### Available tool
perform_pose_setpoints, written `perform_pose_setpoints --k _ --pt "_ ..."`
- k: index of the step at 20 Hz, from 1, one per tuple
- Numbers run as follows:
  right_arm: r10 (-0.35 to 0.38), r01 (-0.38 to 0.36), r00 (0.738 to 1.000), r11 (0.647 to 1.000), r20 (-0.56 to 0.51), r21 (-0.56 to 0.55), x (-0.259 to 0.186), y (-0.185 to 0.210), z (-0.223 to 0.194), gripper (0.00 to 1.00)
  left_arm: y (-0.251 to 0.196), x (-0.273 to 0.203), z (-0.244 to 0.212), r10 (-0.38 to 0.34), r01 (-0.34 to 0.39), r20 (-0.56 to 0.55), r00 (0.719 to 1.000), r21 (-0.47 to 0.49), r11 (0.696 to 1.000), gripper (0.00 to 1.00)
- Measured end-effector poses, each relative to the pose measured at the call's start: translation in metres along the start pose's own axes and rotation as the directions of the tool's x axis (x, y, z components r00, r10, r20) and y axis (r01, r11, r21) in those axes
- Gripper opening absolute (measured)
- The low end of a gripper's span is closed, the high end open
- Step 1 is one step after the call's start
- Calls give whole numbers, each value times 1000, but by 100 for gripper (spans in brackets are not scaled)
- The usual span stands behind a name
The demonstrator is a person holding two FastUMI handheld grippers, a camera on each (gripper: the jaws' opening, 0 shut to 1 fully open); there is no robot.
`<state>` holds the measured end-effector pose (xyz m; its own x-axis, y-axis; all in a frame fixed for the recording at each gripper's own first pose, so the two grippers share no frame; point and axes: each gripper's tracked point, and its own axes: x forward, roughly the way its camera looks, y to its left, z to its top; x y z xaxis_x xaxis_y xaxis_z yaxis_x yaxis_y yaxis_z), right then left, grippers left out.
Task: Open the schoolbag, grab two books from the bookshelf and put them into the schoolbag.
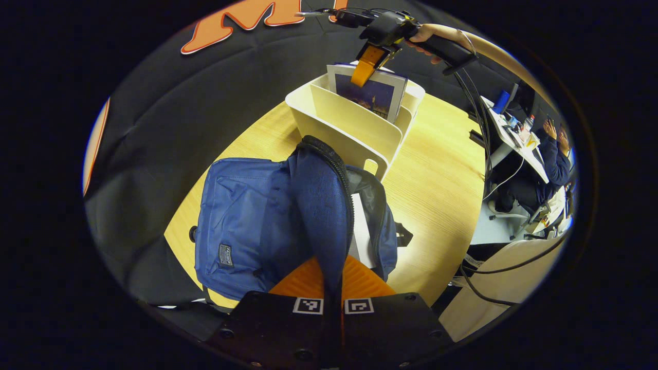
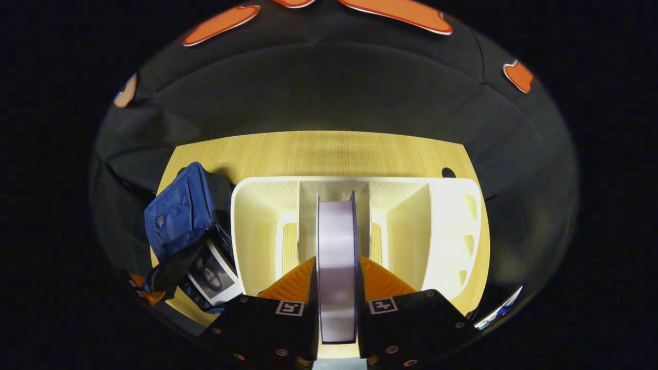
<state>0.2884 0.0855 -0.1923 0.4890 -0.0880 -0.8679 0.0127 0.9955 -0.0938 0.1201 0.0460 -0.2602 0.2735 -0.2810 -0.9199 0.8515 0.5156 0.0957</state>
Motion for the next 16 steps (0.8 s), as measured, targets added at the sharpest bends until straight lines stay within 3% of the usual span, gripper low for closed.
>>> perform_pose_setpoints --k 2,7,12,13,14,16 --pt "10 -10 1000 1000 12 0 -7 -3 -1 25 -1 0 0 2 -2 -1 1000 -1 1000 1" --pt "82 -91 992 992 94 93 -54 -11 12 25 -1 -1 0 12 -12 4 1000 -16 1000 1" --pt "112 -145 969 979 220 141 -125 -38 17 25 -1 -1 1 22 -22 3 1000 -11 1000 1" --pt "121 -158 963 977 241 141 -140 -40 11 25 -2 -3 0 22 -22 2 1000 -9 1000 7" --pt "136 -178 955 974 263 143 -154 -42 6 25 -2 -2 1 23 -23 1 1000 -8 1000 1" --pt "170 -224 936 963 308 148 -185 -45 -12 25 -1 -1 3 25 -25 3 1000 -4 1000 1"
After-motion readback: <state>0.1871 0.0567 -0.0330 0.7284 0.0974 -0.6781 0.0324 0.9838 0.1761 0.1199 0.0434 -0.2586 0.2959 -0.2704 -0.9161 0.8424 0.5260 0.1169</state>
